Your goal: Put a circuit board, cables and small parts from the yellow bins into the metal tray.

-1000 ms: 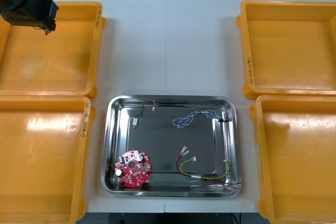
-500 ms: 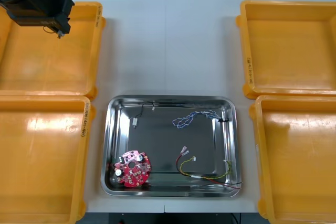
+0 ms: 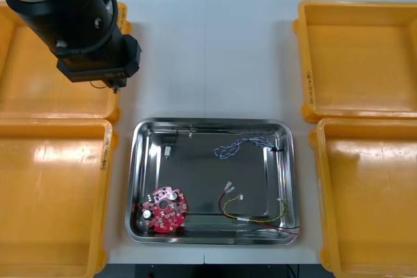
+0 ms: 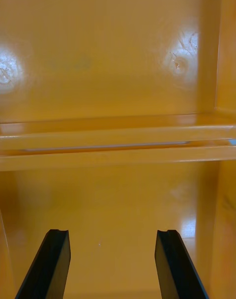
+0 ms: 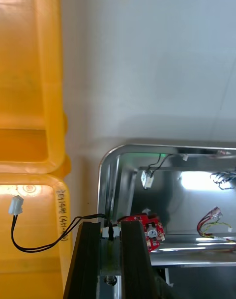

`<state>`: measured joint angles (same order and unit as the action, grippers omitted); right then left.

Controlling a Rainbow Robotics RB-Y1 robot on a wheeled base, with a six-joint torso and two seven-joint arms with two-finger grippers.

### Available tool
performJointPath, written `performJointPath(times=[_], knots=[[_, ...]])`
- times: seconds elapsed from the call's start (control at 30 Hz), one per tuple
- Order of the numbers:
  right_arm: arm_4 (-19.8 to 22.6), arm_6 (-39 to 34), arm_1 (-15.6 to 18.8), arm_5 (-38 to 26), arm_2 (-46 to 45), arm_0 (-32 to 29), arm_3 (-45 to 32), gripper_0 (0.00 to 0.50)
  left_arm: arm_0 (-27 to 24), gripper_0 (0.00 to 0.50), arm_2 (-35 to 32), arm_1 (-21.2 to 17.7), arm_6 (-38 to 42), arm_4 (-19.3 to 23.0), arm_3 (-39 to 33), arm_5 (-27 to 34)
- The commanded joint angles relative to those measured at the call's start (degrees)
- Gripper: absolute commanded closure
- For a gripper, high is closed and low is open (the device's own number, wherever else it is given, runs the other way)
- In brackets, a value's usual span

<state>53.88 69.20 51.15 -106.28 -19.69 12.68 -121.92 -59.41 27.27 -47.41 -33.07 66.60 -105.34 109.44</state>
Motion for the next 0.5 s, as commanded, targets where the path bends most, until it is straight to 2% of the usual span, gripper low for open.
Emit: performJointPath(times=[0.03, 0.13, 0.17, 0.2, 0.33, 0.5], knots=[[-0.2, 1.6, -0.1, 0.0, 0.2, -0.5, -1.5, 0.0, 2.6, 0.5, -0.7, 4.9, 4.8, -3.9, -6.3, 0.6], [-0.2, 1.6, -0.1, 0.0, 0.2, -0.5, -1.5, 0.0, 7.1, 0.5, -2.0, 7.9, 5.0, -8.9, -9.4, 0.6], [-0.2, 1.6, -0.1, 0.0, 0.2, -0.5, -1.5, 0.0, 7.1, 0.5, -2.0, 7.9, 5.0, -8.9, -9.4, 0.6], [-0.2, 1.6, -0.1, 0.0, 0.2, -0.5, -1.5, 0.0, 10.0, 0.5, -2.7, 9.9, 4.9, -12.3, -11.2, 0.6], [-0.2, 1.6, -0.1, 0.0, 0.2, -0.5, -1.5, 0.0, 15.9, 0.499, -3.5, 14.4, 4.4, -20.0, -13.8, 0.6], [-0.2, 1.6, -0.1, 0.0, 0.2, -0.5, -1.5, 0.0, 19.9, 0.496, -1.7, 17.6, 4.0, -26.4, -14.7, 0.2]])
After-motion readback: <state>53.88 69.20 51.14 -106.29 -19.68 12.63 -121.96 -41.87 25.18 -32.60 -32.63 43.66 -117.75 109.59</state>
